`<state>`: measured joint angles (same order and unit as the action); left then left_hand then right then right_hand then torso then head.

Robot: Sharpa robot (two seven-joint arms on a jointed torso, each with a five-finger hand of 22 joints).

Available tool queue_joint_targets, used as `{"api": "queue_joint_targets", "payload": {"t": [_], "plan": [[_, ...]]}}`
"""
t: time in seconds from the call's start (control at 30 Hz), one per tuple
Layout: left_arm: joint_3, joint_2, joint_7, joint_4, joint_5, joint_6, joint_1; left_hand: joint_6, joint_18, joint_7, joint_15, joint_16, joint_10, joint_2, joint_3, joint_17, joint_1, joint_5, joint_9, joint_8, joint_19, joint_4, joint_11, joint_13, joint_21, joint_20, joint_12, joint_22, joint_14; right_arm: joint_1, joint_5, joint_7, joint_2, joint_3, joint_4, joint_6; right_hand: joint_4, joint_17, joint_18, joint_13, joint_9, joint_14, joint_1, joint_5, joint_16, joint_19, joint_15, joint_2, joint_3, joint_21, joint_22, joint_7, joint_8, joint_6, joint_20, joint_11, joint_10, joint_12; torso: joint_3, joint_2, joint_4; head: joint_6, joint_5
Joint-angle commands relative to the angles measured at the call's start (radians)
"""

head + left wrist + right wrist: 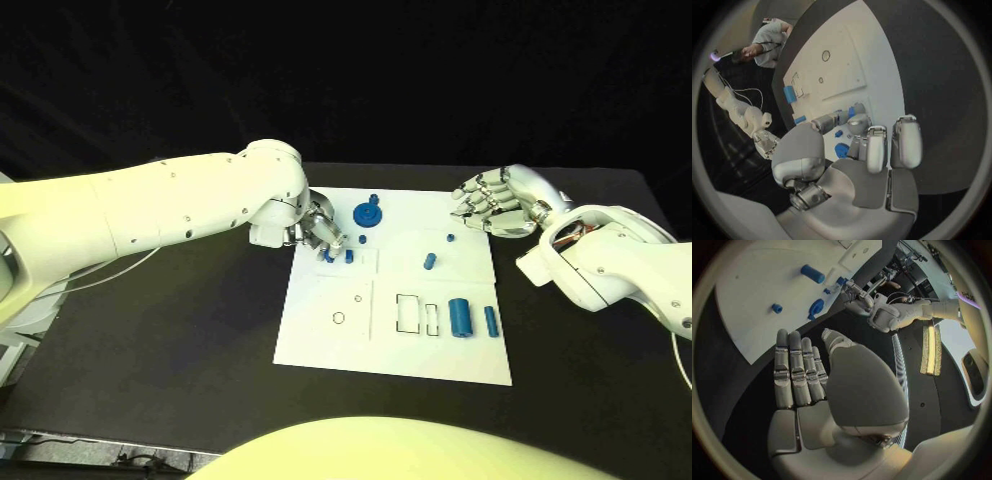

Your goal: Assemble the parts on the task board

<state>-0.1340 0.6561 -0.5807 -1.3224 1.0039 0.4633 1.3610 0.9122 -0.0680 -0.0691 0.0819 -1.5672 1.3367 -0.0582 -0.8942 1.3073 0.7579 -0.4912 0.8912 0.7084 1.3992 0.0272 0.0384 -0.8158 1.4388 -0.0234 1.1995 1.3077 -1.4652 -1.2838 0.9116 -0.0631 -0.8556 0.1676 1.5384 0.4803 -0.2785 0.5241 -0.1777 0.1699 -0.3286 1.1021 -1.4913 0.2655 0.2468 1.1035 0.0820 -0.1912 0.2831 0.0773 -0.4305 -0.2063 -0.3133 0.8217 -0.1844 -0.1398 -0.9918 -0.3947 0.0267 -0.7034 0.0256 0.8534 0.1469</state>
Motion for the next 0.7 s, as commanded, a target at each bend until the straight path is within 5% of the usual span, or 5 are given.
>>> {"api": "queue_joint_targets", "payload": {"t": [0.03,0.7], "plan": [[-0.004,0.001,-0.001,-0.003,0.014,-0.006,-0.003,0.042,0.009,0.037,0.007,-0.004,-0.001,0.015,-0.206,0.263,0.001,-0.002,0.001,-0.003,0.005,0.211,0.002,-0.001,0.003,0.000,-0.004,0.072,-0.106,0.001,0.005,-0.012,0.000,0.000,0.001,-0.010,-0.001,-0.001,-0.002,-0.001,0.001,0.004,-0.001,0.004,-0.005,0.001,0.006,-0.011,0.006,-0.007,0.001,-0.003,-0.003,-0.005,-0.006,-0.003,0.000,0.004,0.0001,0.000,-0.0003,0.002,0.000],[-0.005,0.009,0.002,-0.004,0.040,-0.032,-0.004,0.042,0.010,0.037,0.007,-0.004,-0.002,0.016,-0.204,0.263,0.002,-0.002,0.002,-0.004,0.006,0.211,0.002,0.002,0.004,0.000,-0.005,0.073,-0.106,0.001,0.005,-0.013,0.000,0.000,0.000,-0.009,-0.001,-0.002,-0.002,-0.002,0.001,0.004,-0.001,0.004,-0.005,0.001,0.006,-0.011,0.007,-0.007,0.001,-0.003,-0.003,-0.005,-0.006,-0.003,0.000,0.004,-0.0001,0.000,0.0000,0.000,0.000]]}}
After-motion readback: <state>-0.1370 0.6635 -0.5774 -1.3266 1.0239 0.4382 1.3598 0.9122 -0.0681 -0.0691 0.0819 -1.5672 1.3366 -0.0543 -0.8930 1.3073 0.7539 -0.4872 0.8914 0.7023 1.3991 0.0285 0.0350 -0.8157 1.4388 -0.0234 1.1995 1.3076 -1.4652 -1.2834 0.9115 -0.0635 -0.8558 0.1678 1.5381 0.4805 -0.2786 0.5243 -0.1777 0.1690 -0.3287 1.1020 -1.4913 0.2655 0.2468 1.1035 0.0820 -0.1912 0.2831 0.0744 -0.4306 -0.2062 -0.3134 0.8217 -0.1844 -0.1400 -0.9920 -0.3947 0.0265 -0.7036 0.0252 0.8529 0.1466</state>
